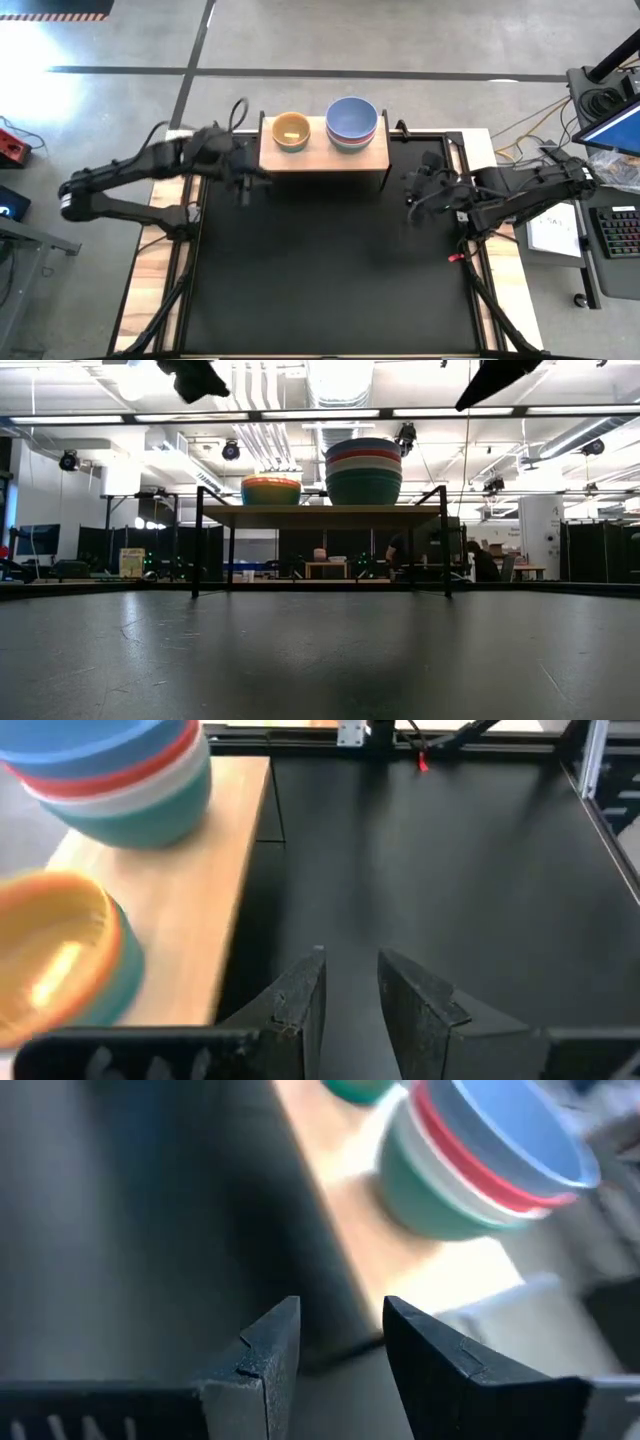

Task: Place and stack bowls onto a shelf
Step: Return to Home Position

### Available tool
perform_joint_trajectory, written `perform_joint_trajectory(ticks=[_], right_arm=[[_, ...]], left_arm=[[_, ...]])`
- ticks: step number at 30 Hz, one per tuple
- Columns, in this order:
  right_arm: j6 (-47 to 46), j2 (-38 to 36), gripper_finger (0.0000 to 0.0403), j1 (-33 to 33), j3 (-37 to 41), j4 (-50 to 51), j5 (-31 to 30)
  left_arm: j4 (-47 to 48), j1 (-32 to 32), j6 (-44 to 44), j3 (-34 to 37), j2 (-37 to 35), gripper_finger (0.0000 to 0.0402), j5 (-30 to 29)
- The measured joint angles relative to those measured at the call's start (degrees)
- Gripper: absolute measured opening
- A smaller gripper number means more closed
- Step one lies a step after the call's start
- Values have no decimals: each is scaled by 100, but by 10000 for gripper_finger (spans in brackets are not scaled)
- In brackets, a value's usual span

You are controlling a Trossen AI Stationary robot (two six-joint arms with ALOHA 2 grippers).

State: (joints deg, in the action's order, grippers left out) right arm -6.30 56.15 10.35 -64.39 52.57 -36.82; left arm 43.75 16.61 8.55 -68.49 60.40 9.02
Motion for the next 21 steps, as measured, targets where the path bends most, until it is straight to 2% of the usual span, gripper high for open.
perform_joint_trajectory(ticks=[4, 7, 14, 18, 21], right_arm=[[340, -663, 137, -187, 765, -1180, 1141], [564, -1058, 137, -253, 1310, -1809, 1743], [675, -1646, 137, -295, 2112, -2276, 1774], [593, -1996, 137, -365, 2363, -2296, 1738], [481, -2303, 137, -456, 2625, -2476, 1729]], left_arm=[[-681, -621, -634, 1088, -828, 77, -598], [-1254, -1121, -1048, 1748, -1268, 77, -765], [-2672, -2178, -1246, 2949, -1810, 77, -1604], [-2974, -2505, -1258, 3419, -1918, 77, -2234], [-3414, -2594, -1324, 3738, -1957, 77, -2357]])
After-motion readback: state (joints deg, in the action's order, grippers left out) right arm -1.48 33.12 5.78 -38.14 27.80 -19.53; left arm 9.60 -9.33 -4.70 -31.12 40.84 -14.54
